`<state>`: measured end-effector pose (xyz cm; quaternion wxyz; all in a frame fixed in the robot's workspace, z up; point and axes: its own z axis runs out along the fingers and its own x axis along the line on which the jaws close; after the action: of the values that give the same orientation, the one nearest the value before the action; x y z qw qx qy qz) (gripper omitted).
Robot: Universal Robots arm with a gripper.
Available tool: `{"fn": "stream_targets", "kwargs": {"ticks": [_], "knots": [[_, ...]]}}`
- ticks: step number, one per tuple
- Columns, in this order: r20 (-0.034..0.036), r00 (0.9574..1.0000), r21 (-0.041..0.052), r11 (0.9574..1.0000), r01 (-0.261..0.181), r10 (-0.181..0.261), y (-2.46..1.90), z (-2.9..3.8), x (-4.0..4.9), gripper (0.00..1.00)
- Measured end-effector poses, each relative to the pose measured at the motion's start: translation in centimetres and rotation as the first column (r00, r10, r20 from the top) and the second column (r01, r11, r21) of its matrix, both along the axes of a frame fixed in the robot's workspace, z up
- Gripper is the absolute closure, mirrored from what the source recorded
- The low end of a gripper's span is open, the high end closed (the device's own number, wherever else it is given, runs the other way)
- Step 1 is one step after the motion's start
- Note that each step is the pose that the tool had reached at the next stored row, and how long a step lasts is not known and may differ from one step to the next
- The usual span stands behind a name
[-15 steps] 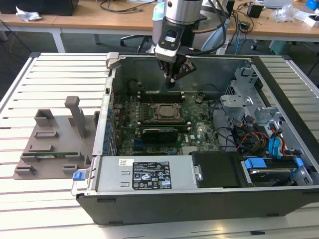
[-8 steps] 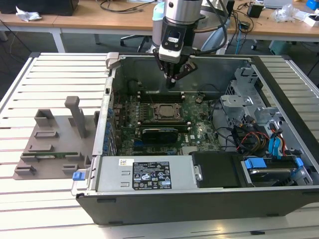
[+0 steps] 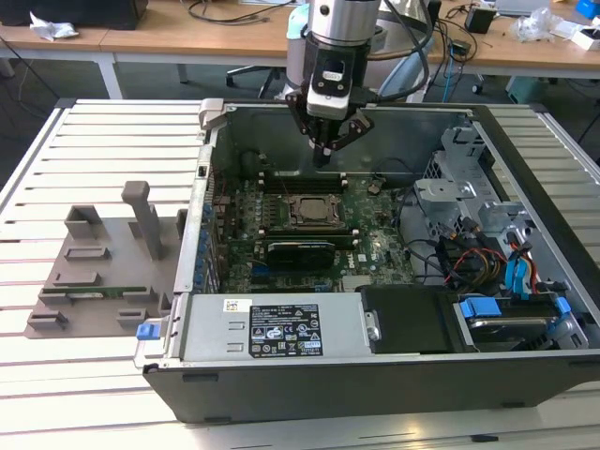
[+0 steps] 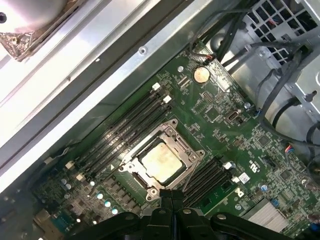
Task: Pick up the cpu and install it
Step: 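Install the first cpu locking lever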
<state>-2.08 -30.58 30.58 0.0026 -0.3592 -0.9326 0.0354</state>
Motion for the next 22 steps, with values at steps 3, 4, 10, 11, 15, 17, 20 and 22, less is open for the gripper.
{"fn": "stream_targets", "kwargs": {"ticks": [3, 4, 10, 11, 15, 17, 20, 22], "knots": [[0.0, 0.9994, 0.0, 0.9994, -0.034, 0.034, 0.0, 0.0, 0.0, 0.89], [0.0, 0.9991, 0.0, 0.9991, -0.043, 0.043, 0.0, 0.0, 0.0, 0.89], [0.0, 0.9915, 0.0, 0.9915, -0.13, 0.13, 0.0, 0.0, 0.0, 0.89], [0.0, 0.9892, 0.0, 0.9892, -0.146, 0.146, 0.0, 0.0, 0.0, 0.89], [0.0, 0.9798, 0.0001, 0.9798, -0.2, 0.2, 0.0, -0.01, 0.0, 0.89], [0.0, 0.973, 0.0001, 0.973, -0.231, 0.231, 0.0, 0.0, 0.0, 0.89], [0.0, 0.9641, 0.0, 0.9641, -0.266, 0.266, 0.0, 0.0, 0.0, 0.89], [0.0001, 0.9573, 0.0001, 0.9573, -0.289, 0.289, 0.0, 0.0, 0.0, 0.89]]}}
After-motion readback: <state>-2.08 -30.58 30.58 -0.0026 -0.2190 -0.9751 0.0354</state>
